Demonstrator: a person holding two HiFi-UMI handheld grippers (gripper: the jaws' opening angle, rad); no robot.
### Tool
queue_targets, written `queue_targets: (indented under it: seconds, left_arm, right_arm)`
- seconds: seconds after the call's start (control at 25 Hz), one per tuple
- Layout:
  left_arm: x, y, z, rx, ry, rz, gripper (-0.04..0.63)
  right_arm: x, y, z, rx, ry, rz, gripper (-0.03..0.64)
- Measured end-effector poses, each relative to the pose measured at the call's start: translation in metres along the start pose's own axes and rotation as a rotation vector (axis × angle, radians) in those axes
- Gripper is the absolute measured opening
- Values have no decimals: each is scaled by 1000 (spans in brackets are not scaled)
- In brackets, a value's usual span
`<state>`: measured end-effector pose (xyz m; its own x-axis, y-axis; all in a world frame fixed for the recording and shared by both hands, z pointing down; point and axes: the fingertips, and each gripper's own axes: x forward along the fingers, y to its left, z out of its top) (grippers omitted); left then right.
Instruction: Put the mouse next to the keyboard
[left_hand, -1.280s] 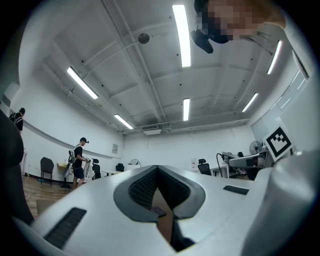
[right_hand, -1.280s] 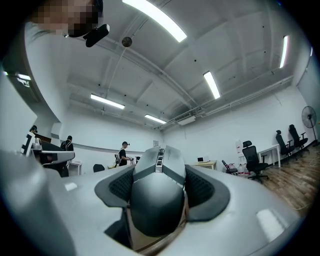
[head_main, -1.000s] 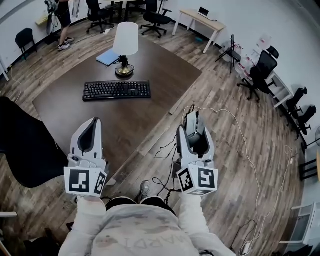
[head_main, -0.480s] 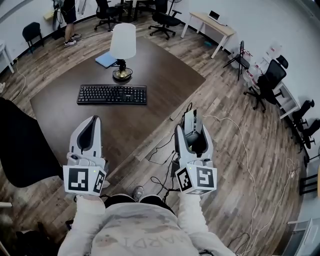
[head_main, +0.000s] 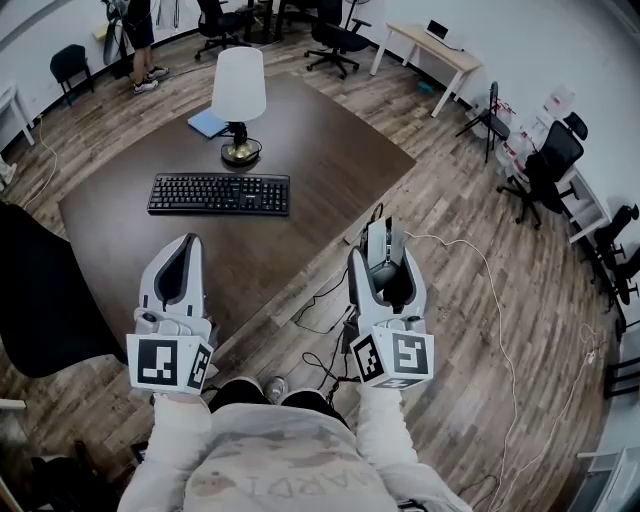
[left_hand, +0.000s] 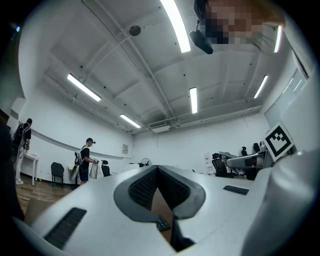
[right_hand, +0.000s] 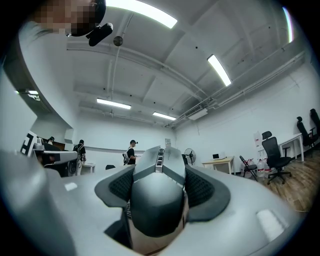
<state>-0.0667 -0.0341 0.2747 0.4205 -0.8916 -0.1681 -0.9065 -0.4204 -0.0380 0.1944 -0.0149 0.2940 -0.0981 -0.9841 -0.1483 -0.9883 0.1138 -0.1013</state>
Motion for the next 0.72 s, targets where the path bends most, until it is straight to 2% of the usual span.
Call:
queue_targets:
  seconds: [0.28, 0.72]
  left_arm:
    - [25, 12, -9, -2, 18, 4, 2]
    - [90, 44, -18, -11, 17, -33, 2]
  right_arm:
    - [25, -6, -12, 19, 22, -4, 307]
    - [90, -12, -20, 25, 27, -43, 307]
